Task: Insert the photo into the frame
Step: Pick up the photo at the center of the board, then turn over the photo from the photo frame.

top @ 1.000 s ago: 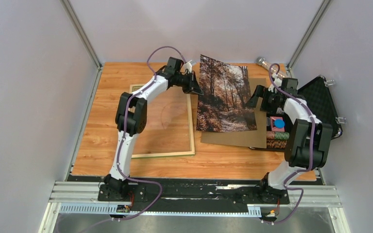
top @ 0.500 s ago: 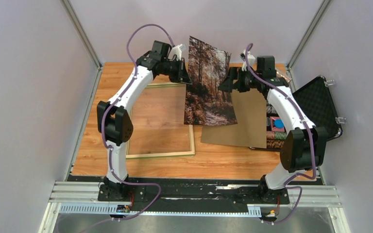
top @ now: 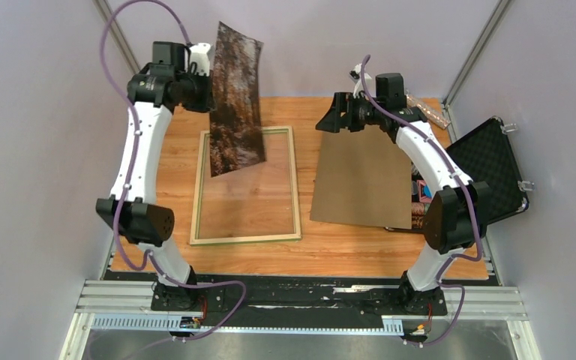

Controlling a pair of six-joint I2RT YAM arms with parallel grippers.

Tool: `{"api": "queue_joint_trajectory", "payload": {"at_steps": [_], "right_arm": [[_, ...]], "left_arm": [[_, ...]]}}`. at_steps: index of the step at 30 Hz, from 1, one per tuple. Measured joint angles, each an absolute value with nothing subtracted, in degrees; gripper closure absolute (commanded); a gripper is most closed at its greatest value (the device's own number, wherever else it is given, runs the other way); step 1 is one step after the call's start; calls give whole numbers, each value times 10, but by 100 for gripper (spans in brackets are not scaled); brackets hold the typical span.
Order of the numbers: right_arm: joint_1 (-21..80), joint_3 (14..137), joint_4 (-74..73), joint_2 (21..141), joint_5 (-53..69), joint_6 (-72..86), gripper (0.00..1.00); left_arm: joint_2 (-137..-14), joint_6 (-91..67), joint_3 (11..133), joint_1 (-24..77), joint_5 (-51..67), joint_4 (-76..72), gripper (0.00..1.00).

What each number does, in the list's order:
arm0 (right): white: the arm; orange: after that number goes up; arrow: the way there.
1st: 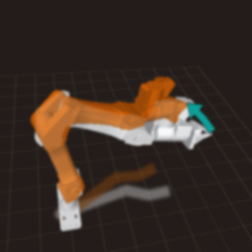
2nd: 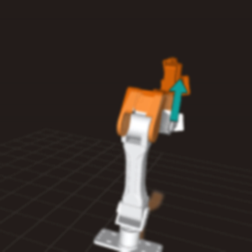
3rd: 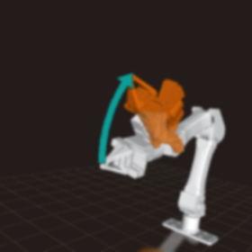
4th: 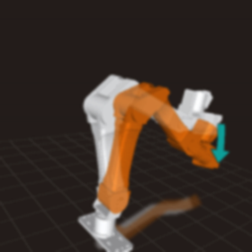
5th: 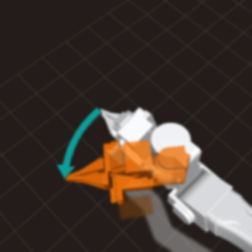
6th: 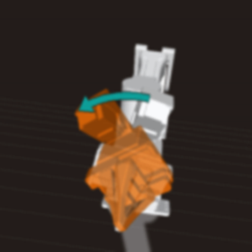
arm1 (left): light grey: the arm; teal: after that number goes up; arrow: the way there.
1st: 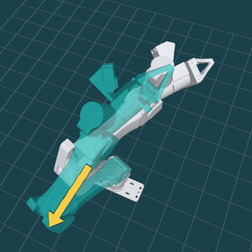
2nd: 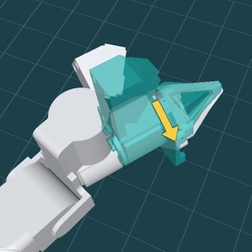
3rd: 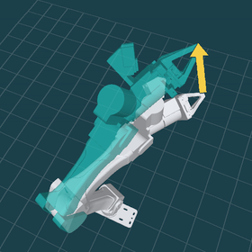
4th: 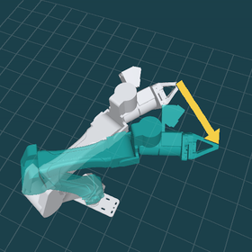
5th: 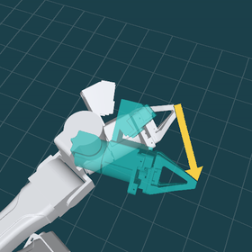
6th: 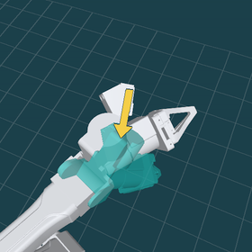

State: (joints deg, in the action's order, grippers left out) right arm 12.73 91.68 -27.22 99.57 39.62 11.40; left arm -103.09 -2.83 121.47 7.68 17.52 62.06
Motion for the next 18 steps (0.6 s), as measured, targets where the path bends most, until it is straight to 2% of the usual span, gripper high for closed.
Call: {"api": "queue_joint_trajectory", "payload": {"at_steps": [5,11,14,18], "right_arm": [[133,915,-270,996,396,118,11],[135,891,-271,993,392,120,11],[136,881,-270,988,387,119,11],[136,859,-268,964,381,119,10]], "left_arm": [[-944,57,1251,74,48,659,100],[-894,112,1281,88,-46,678,100],[-884,123,1240,118,-83,678,100],[-889,121,1125,172,-109,666,100]]}}
